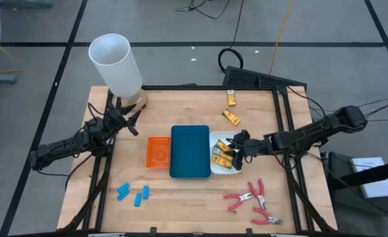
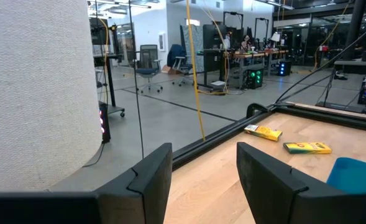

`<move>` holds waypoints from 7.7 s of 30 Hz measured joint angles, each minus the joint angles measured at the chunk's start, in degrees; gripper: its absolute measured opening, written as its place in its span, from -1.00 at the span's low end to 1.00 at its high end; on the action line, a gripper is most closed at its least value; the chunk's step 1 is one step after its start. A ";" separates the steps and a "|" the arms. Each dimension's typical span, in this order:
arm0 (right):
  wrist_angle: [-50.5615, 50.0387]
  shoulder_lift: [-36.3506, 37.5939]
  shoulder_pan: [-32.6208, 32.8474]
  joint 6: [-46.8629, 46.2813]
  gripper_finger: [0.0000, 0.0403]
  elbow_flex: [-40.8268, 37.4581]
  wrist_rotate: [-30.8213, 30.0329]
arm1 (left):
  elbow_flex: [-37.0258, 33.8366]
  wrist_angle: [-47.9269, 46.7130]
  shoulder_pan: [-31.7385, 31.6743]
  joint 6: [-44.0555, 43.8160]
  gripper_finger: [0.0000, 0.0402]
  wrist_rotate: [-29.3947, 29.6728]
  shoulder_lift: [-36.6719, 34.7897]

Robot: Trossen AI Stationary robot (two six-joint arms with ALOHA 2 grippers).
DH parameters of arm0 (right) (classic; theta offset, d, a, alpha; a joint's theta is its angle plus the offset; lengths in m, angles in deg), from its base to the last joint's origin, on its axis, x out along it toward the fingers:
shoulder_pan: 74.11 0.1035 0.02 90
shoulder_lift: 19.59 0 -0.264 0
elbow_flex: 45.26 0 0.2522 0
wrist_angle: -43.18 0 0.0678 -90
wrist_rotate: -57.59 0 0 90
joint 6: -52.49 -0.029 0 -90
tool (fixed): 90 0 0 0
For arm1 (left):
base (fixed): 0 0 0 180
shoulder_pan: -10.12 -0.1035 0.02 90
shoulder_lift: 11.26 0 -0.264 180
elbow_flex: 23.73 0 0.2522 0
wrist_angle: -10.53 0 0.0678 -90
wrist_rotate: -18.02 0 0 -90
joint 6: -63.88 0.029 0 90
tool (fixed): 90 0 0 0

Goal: Pick & Place School Supplies
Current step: Put the yellow crayon box into the white bin

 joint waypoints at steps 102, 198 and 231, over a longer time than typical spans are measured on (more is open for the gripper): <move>-20.15 -36.65 -52.39 12.05 -0.09 28.74 4.37 | 0.00 0.00 0.00 0.00 -0.09 -0.33 0.01; -10.43 -33.85 -49.50 26.45 0.31 28.63 7.54 | -0.01 0.00 0.01 0.00 -0.09 -0.35 0.02; -9.52 -38.21 -51.32 26.24 -0.47 28.63 8.57 | 0.00 0.00 0.00 0.00 -0.09 -0.35 0.02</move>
